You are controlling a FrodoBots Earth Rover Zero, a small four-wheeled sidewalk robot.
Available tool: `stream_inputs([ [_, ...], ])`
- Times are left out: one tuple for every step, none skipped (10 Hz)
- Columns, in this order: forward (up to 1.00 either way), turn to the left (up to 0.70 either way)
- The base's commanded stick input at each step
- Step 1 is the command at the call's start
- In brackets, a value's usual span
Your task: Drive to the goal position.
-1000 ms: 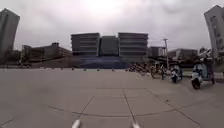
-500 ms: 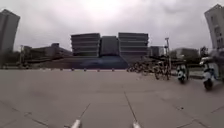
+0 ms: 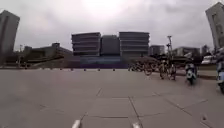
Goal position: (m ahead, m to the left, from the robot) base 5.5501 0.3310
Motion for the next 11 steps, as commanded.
stream_inputs([
  [0.85,0.00],
  [0.85,0.00],
  [0.85,0.00],
  [0.85,0.00],
  [0.85,-0.04],
  [0.85,-0.15],
  [0.85,-0.26],
  [0.85,0.00],
  [0.85,0.00],
  [0.85,0.00],
  [0.85,0.00],
])
